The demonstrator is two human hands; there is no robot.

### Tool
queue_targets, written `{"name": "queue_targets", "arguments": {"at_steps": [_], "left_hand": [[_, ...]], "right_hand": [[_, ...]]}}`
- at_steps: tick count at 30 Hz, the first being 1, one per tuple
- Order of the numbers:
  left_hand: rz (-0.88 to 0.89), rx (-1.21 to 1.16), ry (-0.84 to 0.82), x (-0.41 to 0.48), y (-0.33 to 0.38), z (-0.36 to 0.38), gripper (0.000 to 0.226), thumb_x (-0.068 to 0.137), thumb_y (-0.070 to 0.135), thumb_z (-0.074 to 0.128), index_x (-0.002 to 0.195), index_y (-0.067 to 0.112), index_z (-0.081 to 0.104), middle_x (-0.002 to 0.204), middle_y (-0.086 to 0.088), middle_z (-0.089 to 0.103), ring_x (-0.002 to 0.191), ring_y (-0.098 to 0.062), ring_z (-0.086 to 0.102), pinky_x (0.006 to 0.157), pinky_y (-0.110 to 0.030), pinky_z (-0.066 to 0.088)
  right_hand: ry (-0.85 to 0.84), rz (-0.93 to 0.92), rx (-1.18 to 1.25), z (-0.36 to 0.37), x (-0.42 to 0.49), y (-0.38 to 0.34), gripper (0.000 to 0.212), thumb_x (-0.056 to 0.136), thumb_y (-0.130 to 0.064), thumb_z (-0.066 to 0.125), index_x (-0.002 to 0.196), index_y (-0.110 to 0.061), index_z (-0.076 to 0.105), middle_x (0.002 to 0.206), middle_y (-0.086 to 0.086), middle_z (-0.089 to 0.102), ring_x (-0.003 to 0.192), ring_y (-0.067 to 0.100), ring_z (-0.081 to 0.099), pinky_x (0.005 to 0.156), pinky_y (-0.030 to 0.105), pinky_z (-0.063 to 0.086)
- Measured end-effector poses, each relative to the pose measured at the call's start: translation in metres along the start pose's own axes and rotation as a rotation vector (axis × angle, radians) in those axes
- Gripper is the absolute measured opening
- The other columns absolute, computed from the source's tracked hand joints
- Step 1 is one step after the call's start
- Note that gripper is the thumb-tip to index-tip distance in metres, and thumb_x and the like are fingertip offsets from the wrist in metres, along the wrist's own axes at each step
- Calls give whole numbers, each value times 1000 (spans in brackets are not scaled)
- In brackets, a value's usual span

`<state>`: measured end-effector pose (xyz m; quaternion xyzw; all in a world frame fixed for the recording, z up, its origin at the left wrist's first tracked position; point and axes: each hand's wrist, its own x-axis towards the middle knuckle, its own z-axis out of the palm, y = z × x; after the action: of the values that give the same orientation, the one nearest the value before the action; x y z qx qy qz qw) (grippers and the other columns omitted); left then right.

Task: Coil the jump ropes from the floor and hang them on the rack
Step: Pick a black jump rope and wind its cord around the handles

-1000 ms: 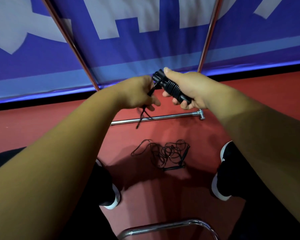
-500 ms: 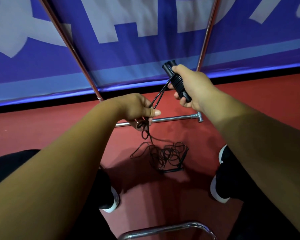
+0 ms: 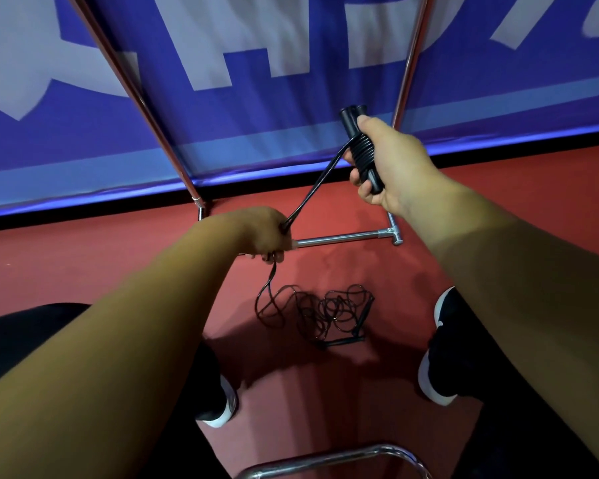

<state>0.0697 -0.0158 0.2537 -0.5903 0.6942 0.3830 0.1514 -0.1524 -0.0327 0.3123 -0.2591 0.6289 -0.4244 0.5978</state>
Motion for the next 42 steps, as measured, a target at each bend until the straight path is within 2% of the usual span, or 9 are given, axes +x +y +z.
{"name": "queue_targets", "arguments": {"at_steps": [5, 8, 14, 18, 24, 28, 34, 37, 42], "left_hand": [[-173, 282, 44, 1, 9, 2, 89, 80, 77, 67, 136, 12, 45, 134, -7, 59, 118, -33, 62, 97, -41, 51], [-178, 322, -24, 0, 6, 2, 95, 84, 65, 70, 150, 13, 26, 146, -14, 50, 128, -38, 54, 106, -48, 47], [-19, 325, 47, -5, 10, 3, 25, 97, 33, 69, 112, 13, 71, 96, -2, 76, 87, -21, 72, 76, -29, 50], [-66, 144, 86, -6, 11, -4, 22, 88, 32, 82, 85, 11, 77, 67, 2, 76, 63, -15, 74, 68, -30, 60], [-88, 633, 64, 1, 5, -1, 74, 87, 55, 75, 147, 19, 52, 142, -8, 56, 133, -37, 49, 110, -49, 45], [-85, 199, 39, -7, 5, -21, 104, 89, 30, 74, 167, 15, 6, 170, -10, 27, 154, -32, 32, 123, -44, 32], [349, -662, 92, -14, 25, -25, 68, 81, 1, 63, 145, 21, 55, 141, 7, 65, 136, -7, 55, 115, -29, 42], [405, -621, 95, -18, 27, -26, 42, 102, 9, 62, 141, 24, 62, 125, 6, 74, 121, -6, 66, 105, -22, 46], [431, -756, -79, -20, 21, -23, 37, 103, 18, 61, 140, 20, 64, 119, -16, 75, 108, -28, 74, 105, -38, 54]], "right_hand": [[37, 1, 29, -1, 2, 2, 40, 96, -52, 70, 94, -13, 76, 76, -1, 77, 55, 17, 60, 50, 23, 40], [41, -9, 31, 0, 2, 2, 40, 96, -53, 70, 96, -13, 76, 77, -2, 77, 55, 17, 60, 50, 23, 41], [12, -36, -63, -1, 3, 2, 37, 98, -53, 68, 95, -17, 73, 83, 0, 80, 57, 18, 61, 53, 24, 43], [-64, -55, -126, 3, 1, 4, 29, 99, -52, 67, 102, -22, 68, 95, 5, 82, 56, 19, 60, 53, 24, 42], [-94, -234, -254, 5, 1, 2, 30, 100, -50, 65, 98, -21, 72, 86, 1, 80, 58, 20, 62, 51, 27, 44], [-150, -293, -398, 6, -2, 4, 31, 100, -50, 62, 99, -20, 73, 90, 1, 81, 60, 18, 64, 50, 27, 47], [-203, -449, -603, 9, -5, 8, 27, 102, -44, 62, 99, -19, 72, 89, 2, 80, 56, 14, 65, 44, 29, 49], [-224, -520, -636, 7, -5, 5, 26, 101, -44, 63, 101, -20, 72, 85, -1, 79, 59, 16, 66, 46, 31, 51], [-272, -541, -658, 2, -5, 0, 25, 102, -44, 65, 103, -20, 73, 88, -1, 79, 61, 15, 64, 47, 31, 47]]}}
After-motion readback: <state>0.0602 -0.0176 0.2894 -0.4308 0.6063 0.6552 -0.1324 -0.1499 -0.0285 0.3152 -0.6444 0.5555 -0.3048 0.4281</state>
